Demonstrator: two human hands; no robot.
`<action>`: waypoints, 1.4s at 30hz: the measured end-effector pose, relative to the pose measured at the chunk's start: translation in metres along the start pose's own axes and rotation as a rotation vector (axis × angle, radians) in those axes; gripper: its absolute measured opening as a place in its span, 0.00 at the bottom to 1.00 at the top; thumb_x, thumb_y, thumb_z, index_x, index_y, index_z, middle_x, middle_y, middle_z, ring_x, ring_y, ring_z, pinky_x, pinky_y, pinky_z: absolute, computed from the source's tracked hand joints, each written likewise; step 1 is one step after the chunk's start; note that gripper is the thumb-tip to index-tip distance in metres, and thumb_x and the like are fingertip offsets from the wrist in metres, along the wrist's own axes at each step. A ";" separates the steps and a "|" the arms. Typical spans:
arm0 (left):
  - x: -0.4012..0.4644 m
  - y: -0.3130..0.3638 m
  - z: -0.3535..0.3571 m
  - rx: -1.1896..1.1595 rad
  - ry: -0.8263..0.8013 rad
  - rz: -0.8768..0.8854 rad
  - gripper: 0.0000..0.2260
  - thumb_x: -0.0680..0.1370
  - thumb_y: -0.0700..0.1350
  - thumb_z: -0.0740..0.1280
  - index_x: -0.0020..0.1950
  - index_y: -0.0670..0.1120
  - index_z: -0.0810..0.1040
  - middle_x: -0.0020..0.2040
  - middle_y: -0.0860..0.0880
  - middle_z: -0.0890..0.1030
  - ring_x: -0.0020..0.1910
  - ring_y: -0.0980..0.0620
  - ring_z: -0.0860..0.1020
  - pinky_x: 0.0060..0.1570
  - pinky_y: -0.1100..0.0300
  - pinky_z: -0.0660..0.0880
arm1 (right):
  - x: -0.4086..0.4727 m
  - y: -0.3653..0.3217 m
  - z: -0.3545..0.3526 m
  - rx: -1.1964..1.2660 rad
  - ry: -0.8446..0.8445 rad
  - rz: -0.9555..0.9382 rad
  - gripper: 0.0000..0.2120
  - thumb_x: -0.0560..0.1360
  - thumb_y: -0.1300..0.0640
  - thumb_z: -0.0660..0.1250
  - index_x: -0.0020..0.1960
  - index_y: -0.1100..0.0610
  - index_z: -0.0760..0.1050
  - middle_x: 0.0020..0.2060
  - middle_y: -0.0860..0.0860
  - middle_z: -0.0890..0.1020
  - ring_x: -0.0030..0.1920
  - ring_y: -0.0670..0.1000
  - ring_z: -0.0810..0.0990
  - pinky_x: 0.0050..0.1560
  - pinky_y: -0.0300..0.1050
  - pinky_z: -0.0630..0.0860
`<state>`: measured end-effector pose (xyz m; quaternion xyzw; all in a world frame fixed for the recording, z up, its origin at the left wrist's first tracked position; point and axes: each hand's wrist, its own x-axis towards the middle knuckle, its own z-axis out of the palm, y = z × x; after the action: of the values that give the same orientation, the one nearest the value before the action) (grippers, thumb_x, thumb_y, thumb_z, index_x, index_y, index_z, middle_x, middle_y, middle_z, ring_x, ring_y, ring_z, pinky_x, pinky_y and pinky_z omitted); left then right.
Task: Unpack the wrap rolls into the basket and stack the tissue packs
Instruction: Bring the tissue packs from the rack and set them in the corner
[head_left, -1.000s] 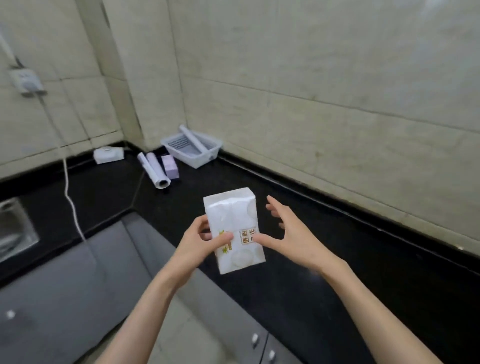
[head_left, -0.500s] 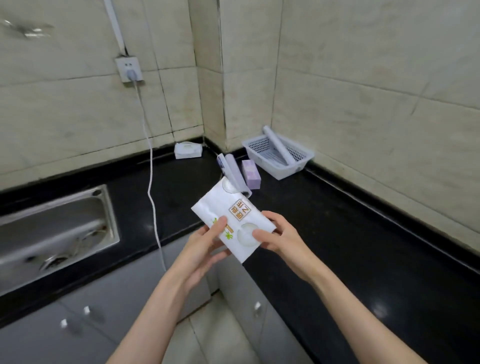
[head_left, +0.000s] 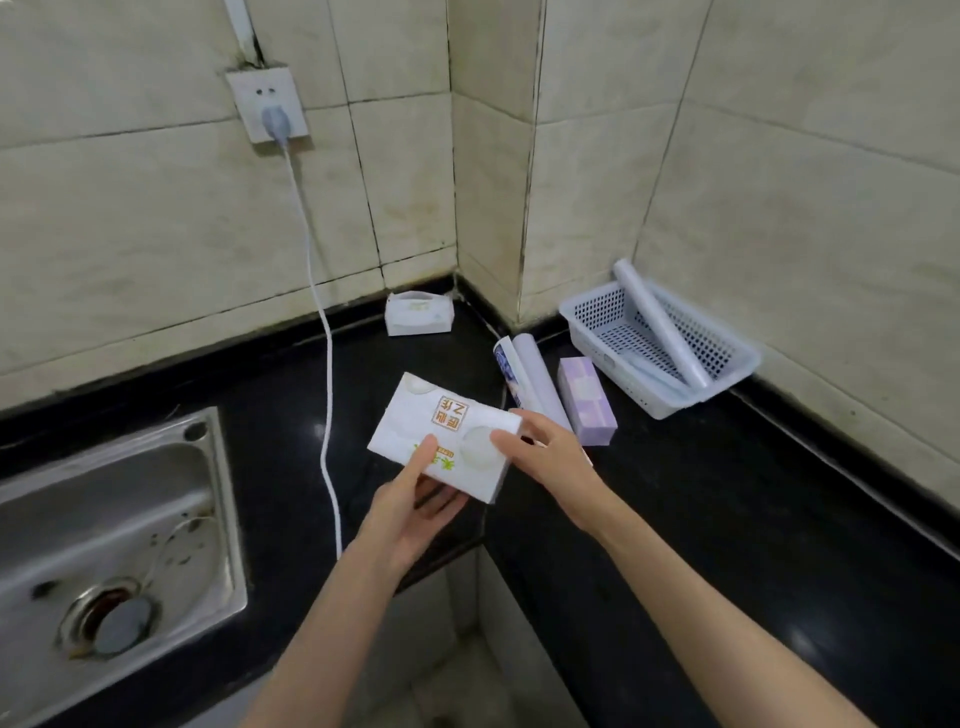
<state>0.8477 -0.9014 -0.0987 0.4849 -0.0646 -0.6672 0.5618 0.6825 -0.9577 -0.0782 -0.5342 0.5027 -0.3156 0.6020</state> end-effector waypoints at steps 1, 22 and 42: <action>0.016 0.006 -0.001 -0.028 0.023 -0.014 0.11 0.70 0.46 0.72 0.49 0.44 0.79 0.45 0.43 0.85 0.51 0.43 0.79 0.43 0.49 0.77 | 0.018 0.001 0.002 -0.029 0.007 0.005 0.24 0.73 0.53 0.68 0.67 0.56 0.68 0.63 0.52 0.76 0.62 0.51 0.75 0.64 0.52 0.73; 0.342 0.108 0.020 -0.141 0.416 -0.196 0.21 0.71 0.44 0.73 0.61 0.43 0.71 0.55 0.42 0.77 0.51 0.45 0.77 0.51 0.50 0.78 | 0.270 0.063 -0.033 -1.113 0.194 0.227 0.27 0.78 0.47 0.56 0.73 0.55 0.53 0.74 0.55 0.56 0.73 0.57 0.54 0.71 0.50 0.58; 0.372 0.108 0.068 -0.223 0.378 -0.172 0.23 0.76 0.38 0.65 0.69 0.39 0.64 0.69 0.39 0.69 0.67 0.44 0.70 0.62 0.52 0.70 | 0.272 0.072 -0.051 -1.098 0.162 0.142 0.27 0.79 0.51 0.57 0.74 0.55 0.52 0.75 0.54 0.56 0.73 0.56 0.58 0.70 0.48 0.62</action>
<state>0.9104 -1.2735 -0.2089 0.5401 0.1573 -0.6127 0.5551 0.7037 -1.2074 -0.2163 -0.7080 0.6728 -0.0062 0.2146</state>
